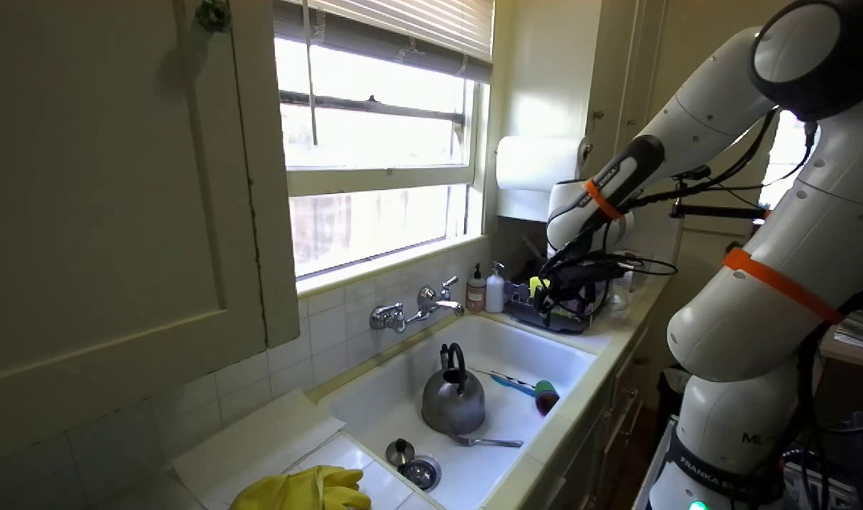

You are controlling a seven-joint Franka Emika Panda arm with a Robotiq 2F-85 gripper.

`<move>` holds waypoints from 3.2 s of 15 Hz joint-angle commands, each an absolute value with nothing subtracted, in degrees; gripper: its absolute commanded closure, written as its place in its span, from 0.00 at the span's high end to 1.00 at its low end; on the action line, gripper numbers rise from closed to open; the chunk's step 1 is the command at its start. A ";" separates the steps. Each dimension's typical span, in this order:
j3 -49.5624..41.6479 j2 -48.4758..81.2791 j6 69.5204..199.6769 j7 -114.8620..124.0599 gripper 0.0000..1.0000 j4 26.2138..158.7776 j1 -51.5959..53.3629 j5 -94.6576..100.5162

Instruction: Pick up the white thing to stir inside the kettle

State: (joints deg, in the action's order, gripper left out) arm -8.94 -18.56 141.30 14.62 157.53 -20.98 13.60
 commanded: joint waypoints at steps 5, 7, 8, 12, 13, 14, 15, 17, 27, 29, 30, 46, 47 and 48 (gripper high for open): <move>-9.98 -16.86 141.91 14.65 1.00 156.73 -20.83 12.64; -9.99 -16.86 141.91 14.65 1.00 156.63 -20.82 12.61; -9.99 -16.86 141.91 14.65 1.00 156.62 -20.82 12.61; -9.23 -6.65 142.37 20.46 1.00 150.65 -20.23 11.13; -9.92 -4.38 143.59 19.83 1.00 149.42 -19.39 9.36; -10.02 -1.82 144.08 21.27 1.00 147.76 -19.15 8.85; -10.32 1.00 144.71 21.65 1.00 145.91 -18.69 7.94; -10.85 6.56 145.11 22.72 1.00 141.57 -17.64 5.02; -15.94 23.84 145.70 12.88 1.00 127.38 -14.60 8.70; -17.26 25.96 146.41 8.99 1.00 126.44 -15.15 11.01; -17.96 27.22 146.74 6.96 1.00 125.88 -15.66 12.04; -21.99 33.61 159.07 5.99 1.00 124.79 -13.74 15.81; -22.33 35.14 162.76 5.29 1.00 124.37 -13.68 16.22; -21.68 36.38 165.51 3.64 1.00 124.05 -14.38 15.56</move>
